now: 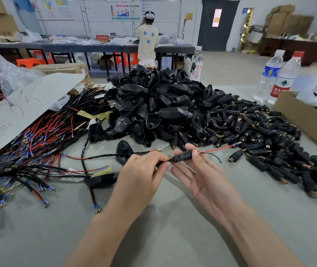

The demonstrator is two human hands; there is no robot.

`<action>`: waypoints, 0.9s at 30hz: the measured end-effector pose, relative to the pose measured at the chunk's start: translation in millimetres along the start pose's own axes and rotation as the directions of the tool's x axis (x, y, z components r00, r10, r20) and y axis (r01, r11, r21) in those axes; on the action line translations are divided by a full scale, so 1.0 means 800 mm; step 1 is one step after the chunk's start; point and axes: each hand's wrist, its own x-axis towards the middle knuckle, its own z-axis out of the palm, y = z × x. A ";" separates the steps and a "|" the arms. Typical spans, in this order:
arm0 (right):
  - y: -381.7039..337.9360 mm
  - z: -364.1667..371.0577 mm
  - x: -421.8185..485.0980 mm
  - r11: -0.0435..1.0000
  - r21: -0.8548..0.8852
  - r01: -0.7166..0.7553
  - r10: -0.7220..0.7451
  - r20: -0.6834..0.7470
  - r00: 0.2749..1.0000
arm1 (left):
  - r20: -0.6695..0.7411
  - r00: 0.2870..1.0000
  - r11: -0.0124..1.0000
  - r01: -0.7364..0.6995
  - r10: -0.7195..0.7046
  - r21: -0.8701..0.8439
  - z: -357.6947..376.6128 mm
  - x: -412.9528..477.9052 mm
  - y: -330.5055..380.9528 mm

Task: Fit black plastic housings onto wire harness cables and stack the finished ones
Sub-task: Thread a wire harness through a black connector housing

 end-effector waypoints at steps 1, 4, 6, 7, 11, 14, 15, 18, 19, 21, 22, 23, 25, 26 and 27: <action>0.000 0.000 0.000 1.000 0.000 -0.002 0.002 0.003 1.000 | 0.007 1.000 1.000 0.015 -0.015 -0.014 0.000 0.000 0.000; -0.001 0.000 -0.001 1.000 0.005 -0.003 0.003 0.027 1.000 | 0.054 0.997 0.995 0.065 -0.061 -0.082 0.000 -0.001 -0.001; -0.002 -0.001 -0.002 1.000 -0.002 0.006 -0.006 0.054 0.999 | 0.113 0.988 0.981 0.125 -0.108 -0.151 0.000 -0.002 -0.003; -0.003 -0.003 -0.002 1.000 -0.010 0.011 -0.011 0.068 0.998 | 0.147 0.981 0.972 0.155 -0.130 -0.177 0.000 -0.002 -0.003; -0.005 -0.004 -0.003 1.000 -0.012 0.019 -0.017 0.098 0.995 | 0.210 0.964 0.953 0.207 -0.161 -0.219 -0.003 0.000 -0.006; -0.006 -0.005 -0.003 0.999 -0.025 0.033 -0.031 0.082 0.996 | 0.204 0.964 0.951 0.213 -0.168 -0.223 -0.004 0.000 -0.004; -0.006 -0.005 -0.003 0.999 -0.036 0.038 -0.035 0.070 0.997 | 0.182 0.969 0.957 0.203 -0.165 -0.210 -0.004 0.000 -0.002; -0.004 -0.003 -0.004 0.996 -0.081 0.035 -0.034 0.013 0.999 | 0.086 0.993 0.993 0.085 -0.077 -0.087 -0.006 0.003 0.004; -0.003 -0.001 -0.004 0.995 -0.092 0.033 -0.033 -0.008 0.999 | 0.064 0.997 0.998 0.040 -0.037 -0.047 -0.007 0.004 0.006; -0.001 0.001 -0.003 0.993 -0.115 0.026 -0.030 -0.031 0.999 | 0.037 0.999 1.000 -0.029 0.029 -0.012 -0.007 0.004 0.008; 0.000 0.002 -0.003 0.991 -0.129 0.023 -0.027 -0.029 0.999 | 0.027 0.999 0.999 -0.040 0.041 -0.016 -0.007 0.004 0.009; 0.001 0.004 -0.003 0.990 -0.143 0.021 -0.025 -0.027 0.999 | 0.019 0.999 0.999 -0.033 0.034 -0.031 -0.007 0.004 0.009; 0.001 0.005 -0.003 0.987 -0.160 0.025 -0.031 -0.037 0.999 | 0.024 1.000 0.997 0.008 -0.006 -0.078 -0.006 0.002 0.008; 0.000 0.005 -0.003 0.986 -0.164 0.032 -0.040 -0.045 0.998 | 0.038 0.999 0.995 0.024 -0.021 -0.094 -0.006 0.002 0.007; -0.001 0.005 -0.002 0.985 -0.169 0.039 -0.048 -0.052 0.997 | 0.058 0.998 0.995 0.029 -0.023 -0.096 -0.006 0.002 0.005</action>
